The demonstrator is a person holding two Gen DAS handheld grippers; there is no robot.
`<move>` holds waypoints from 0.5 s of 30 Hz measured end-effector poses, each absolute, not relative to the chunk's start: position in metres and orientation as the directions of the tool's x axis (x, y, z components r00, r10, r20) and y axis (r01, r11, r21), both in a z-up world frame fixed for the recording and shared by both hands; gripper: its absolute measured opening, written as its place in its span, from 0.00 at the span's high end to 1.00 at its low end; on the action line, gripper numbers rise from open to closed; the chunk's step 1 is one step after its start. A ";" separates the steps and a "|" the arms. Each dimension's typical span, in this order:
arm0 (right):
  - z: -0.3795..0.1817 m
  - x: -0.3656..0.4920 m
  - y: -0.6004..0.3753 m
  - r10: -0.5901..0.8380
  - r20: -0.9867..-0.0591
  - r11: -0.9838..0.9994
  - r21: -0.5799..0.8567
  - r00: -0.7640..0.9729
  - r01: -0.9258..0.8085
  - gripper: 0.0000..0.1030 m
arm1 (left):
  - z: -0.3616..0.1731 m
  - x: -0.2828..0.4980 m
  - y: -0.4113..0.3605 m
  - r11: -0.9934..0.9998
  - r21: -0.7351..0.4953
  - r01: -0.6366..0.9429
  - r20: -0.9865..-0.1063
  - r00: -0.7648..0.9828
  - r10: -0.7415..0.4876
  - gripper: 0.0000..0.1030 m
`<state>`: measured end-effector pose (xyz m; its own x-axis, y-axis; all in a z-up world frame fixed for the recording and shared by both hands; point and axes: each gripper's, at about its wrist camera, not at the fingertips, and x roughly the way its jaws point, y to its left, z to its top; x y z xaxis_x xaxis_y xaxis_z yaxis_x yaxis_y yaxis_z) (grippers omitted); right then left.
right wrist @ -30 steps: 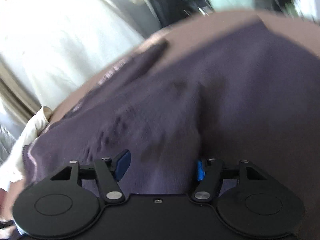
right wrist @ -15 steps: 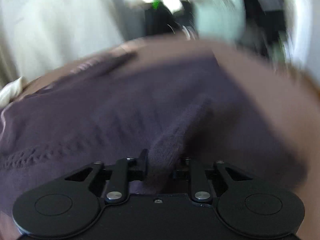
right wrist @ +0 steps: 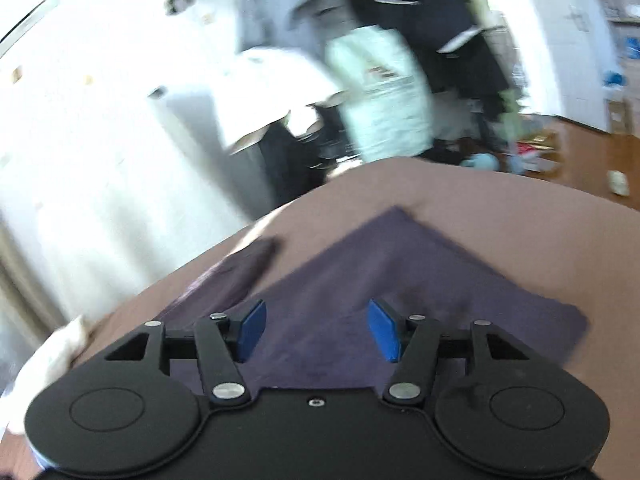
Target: Fold clothes
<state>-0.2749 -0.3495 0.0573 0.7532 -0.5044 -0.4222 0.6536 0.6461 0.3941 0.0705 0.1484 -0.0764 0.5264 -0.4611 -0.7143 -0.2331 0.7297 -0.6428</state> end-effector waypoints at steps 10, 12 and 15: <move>0.031 -0.184 -0.213 0.086 -0.589 0.913 0.369 0.804 0.173 0.39 | -0.102 0.093 0.142 0.545 -0.783 -0.300 -0.618 0.473 -0.628 0.35; 0.036 -0.173 -0.192 0.090 -0.592 0.954 0.283 0.801 0.102 0.39 | -0.106 0.102 0.132 0.548 -0.784 -0.292 -0.618 0.452 -0.643 0.35; 0.033 -0.160 -0.173 0.096 -0.607 0.979 0.202 0.789 0.037 0.39 | -0.102 0.121 0.110 0.657 -0.718 -0.229 -0.682 0.422 -0.598 0.35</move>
<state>-0.1604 -0.1730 0.0328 0.7888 0.0957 -0.6071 0.0369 0.9786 0.2023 0.1205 0.1097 -0.1018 0.4220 -0.5977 -0.6816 -0.2291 0.6571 -0.7181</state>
